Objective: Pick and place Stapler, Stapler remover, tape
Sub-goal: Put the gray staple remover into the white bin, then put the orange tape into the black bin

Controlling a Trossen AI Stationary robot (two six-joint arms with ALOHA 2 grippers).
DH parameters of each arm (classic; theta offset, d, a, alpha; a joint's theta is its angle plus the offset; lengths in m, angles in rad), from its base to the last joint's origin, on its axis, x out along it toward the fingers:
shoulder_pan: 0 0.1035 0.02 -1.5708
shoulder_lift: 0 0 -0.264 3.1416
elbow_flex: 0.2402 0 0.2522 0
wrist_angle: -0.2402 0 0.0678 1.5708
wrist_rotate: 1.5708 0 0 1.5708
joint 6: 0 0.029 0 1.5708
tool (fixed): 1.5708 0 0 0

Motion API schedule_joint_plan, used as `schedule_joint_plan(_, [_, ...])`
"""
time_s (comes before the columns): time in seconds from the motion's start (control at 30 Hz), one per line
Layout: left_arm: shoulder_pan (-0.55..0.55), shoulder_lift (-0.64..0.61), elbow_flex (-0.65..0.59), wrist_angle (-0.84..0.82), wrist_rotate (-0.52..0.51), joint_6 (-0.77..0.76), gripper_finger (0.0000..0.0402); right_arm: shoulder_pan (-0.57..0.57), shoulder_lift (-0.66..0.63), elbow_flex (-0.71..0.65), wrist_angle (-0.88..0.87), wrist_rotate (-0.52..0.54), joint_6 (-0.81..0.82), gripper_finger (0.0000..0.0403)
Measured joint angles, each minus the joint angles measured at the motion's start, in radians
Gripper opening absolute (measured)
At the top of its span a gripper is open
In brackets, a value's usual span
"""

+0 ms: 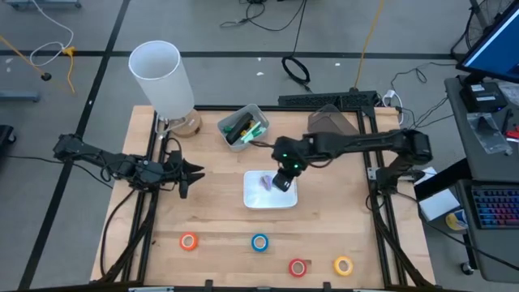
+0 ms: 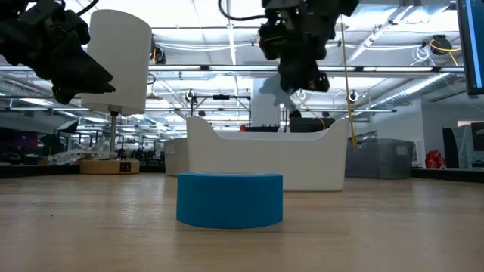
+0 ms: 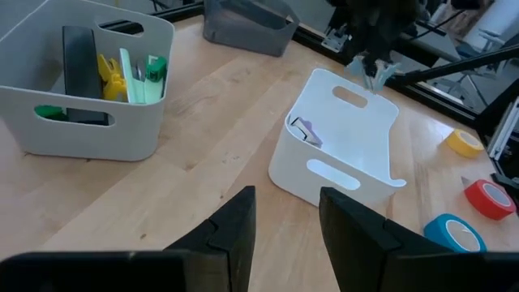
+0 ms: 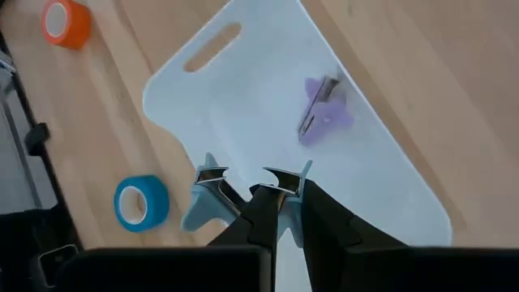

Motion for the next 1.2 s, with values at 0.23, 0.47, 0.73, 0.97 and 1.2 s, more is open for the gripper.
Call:
schedule_joint_plan(0.23, [0.0, 0.0, 0.0, 0.0, 0.0, -0.014, 0.0136, -0.003, 0.087, 0.021, -0.028, -0.001, -0.052, 0.0025])
schedule_joint_plan(0.47, [0.0, 0.0, 0.0, -0.003, 0.0, -0.012, 0.0136, -0.003, 0.145, 0.021, -0.06, 0.006, -0.094, 0.0033])
schedule_joint_plan(0.73, [0.0, 0.0, 0.0, -0.006, 0.0, -0.011, 0.0136, -0.003, 0.151, 0.021, -0.059, 0.004, -0.144, 0.0036])
schedule_joint_plan(0.97, [0.0, 0.0, 0.0, -0.006, 0.0, -0.01, 0.0136, -0.008, 0.151, 0.021, -0.051, 0.004, -0.153, 0.0048])
schedule_joint_plan(1.2, [0.0, 0.0, 0.0, -0.006, 0.001, -0.01, 0.0136, -0.008, 0.151, 0.021, -0.047, 0.004, -0.153, 0.0082])
